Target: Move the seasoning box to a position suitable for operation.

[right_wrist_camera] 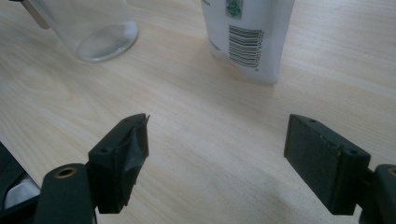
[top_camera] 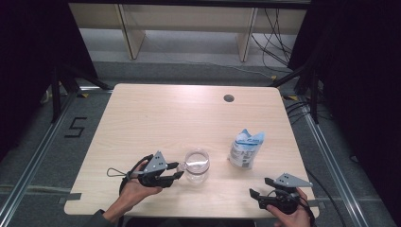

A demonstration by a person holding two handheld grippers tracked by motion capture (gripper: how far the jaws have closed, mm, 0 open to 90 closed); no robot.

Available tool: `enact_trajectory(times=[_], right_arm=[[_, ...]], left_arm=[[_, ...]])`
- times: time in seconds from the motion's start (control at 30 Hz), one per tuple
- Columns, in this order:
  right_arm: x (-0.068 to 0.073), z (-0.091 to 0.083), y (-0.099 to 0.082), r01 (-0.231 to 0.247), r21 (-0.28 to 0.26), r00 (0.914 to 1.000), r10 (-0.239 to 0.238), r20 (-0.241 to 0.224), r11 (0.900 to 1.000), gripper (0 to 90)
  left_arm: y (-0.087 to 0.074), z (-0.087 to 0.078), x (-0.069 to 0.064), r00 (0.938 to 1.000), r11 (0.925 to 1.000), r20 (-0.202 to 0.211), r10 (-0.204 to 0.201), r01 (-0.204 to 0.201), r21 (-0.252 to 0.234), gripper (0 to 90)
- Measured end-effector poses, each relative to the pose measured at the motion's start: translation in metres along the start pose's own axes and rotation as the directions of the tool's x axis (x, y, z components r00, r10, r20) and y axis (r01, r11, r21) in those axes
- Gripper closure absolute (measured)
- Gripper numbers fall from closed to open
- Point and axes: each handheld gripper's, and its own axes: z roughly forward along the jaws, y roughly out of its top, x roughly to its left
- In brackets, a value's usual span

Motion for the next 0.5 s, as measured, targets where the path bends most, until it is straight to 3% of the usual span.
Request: enact_trajectory(times=[0.2,0.23,0.43,0.47,0.5], right_arm=[[0.000,0.000,0.000,0.003,-0.007,1.0000,-0.003,0.006,1.0000,22.8],[-0.001,0.000,0.000,0.005,-0.008,1.0000,-0.004,0.008,1.0000,22.8],[-0.001,0.000,0.000,0.003,-0.008,1.0000,-0.003,0.004,1.0000,22.8],[0.002,0.000,0.000,-0.030,0.003,0.9995,0.030,0.008,0.9995,22.8],[0.001,0.000,0.000,-0.025,-0.001,0.9997,0.025,0.004,0.9997,22.8]], left_arm=[[0.000,-0.007,0.001,0.9999,0.9999,0.006,-0.014,0.014,-0.001,52.1],[0.001,-0.009,0.000,0.9995,0.9994,0.006,-0.032,0.032,-0.009,51.3],[0.005,-0.018,-0.002,0.9988,0.9983,0.020,-0.044,0.045,-0.038,53.3],[0.006,-0.020,-0.002,0.9987,0.9979,0.017,-0.048,0.049,-0.042,53.9],[0.006,-0.021,-0.003,0.9983,0.9971,0.024,-0.053,0.055,-0.052,54.6]])
